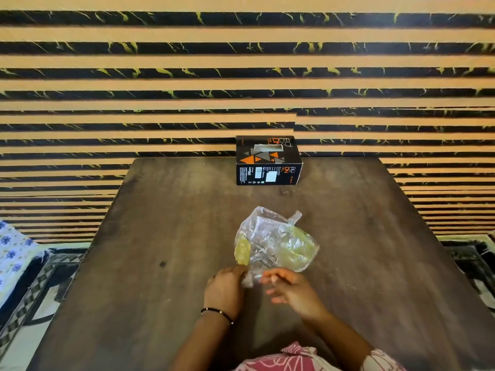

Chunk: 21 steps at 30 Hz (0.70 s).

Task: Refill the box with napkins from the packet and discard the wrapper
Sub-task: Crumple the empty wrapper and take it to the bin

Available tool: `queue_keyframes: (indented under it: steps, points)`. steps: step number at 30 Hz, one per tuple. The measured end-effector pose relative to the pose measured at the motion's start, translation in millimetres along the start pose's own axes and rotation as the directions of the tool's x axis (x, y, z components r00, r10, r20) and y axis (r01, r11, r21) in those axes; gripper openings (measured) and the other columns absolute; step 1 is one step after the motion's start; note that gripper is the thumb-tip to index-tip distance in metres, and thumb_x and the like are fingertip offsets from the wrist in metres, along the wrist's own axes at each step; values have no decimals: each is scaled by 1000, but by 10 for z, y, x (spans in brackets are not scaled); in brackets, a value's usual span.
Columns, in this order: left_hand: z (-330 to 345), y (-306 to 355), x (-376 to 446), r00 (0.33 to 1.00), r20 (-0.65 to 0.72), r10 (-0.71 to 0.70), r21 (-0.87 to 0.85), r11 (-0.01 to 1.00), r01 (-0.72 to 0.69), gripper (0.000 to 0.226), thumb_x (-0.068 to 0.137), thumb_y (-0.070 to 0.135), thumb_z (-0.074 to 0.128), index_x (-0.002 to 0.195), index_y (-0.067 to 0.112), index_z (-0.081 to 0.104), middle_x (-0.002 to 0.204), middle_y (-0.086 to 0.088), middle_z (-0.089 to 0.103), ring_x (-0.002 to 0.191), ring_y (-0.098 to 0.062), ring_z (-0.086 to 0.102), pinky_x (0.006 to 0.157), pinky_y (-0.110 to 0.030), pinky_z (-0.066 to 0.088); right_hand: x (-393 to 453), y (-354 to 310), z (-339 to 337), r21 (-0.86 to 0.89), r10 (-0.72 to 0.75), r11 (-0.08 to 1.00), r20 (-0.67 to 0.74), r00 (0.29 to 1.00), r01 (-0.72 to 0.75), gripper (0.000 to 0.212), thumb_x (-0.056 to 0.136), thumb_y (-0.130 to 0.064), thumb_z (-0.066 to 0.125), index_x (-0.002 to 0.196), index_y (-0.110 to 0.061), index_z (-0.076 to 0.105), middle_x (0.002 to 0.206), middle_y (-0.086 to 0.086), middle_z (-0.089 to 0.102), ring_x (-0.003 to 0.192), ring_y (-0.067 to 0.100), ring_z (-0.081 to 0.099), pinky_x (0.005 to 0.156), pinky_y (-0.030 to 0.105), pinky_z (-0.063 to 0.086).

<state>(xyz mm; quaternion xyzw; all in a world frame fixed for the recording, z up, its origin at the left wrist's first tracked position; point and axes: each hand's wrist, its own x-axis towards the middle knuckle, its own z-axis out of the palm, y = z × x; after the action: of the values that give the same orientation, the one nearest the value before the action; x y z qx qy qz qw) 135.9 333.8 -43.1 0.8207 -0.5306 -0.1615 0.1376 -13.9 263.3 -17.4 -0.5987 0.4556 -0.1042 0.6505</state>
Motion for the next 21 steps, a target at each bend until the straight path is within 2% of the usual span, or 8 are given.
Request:
queue_keyframes:
  steps: [3,6,7,10,13,17,19,21]
  points:
    - [66,-41,2,987,-126,103,-277,951,-135,35,72,6,48,92,27,67,96,-2,69,94,-29,61,80,-31,43,-8,37,-166,-121,-76,991,-220,973,50,27,85,-14,63,102,-32,54,107,1,62,87,15,60,85,42,53]
    - [46,134,-91,962,-217,165,-526,811,-257,28,72,1,56,81,25,67,99,3,53,94,-16,56,81,-20,44,-99,-5,-192,-77,-76,995,-123,990,67,65,81,-12,70,135,-27,37,125,-3,51,98,3,57,80,10,48]
    - [18,200,-121,954,-220,204,-558,776,-295,27,72,-3,57,78,22,67,100,5,51,93,-10,54,81,-15,43,-130,-10,-184,-14,-61,998,-61,996,60,69,80,-8,70,138,-23,36,128,-1,52,100,2,57,80,7,47]
    - [-10,342,-172,936,-214,279,-672,653,-348,28,68,-3,57,78,23,62,96,15,58,92,0,58,78,-13,43,-273,-1,-186,95,-88,992,6,996,87,56,77,-10,73,128,-16,51,119,6,66,109,17,63,98,31,49]
    - [-11,480,-211,966,-206,157,-748,611,-259,34,67,21,66,97,30,55,102,19,59,96,5,57,80,-11,44,-431,38,-221,198,-117,971,-104,988,136,47,68,-13,74,113,-12,62,110,16,70,106,31,65,97,44,49]
    - [117,660,-238,958,-190,217,-789,547,-280,57,64,32,72,116,35,51,129,5,45,123,1,43,99,-11,36,-595,158,-358,238,-108,959,-193,975,153,30,68,-3,71,98,-3,66,88,11,73,83,21,66,78,30,54]
    - [178,772,-299,964,-70,255,-861,473,-188,53,64,30,75,113,29,56,120,3,60,111,-5,58,92,-20,46,-684,201,-440,173,-91,976,-218,972,130,26,74,7,69,91,-12,68,81,2,74,79,14,67,73,23,53]
    - [242,898,-378,967,-34,252,-866,476,-155,44,63,32,75,104,23,61,98,5,70,90,-5,66,79,-19,50,-792,220,-528,125,-81,986,-226,971,112,32,78,11,65,93,-17,68,86,2,74,84,12,69,77,23,54]
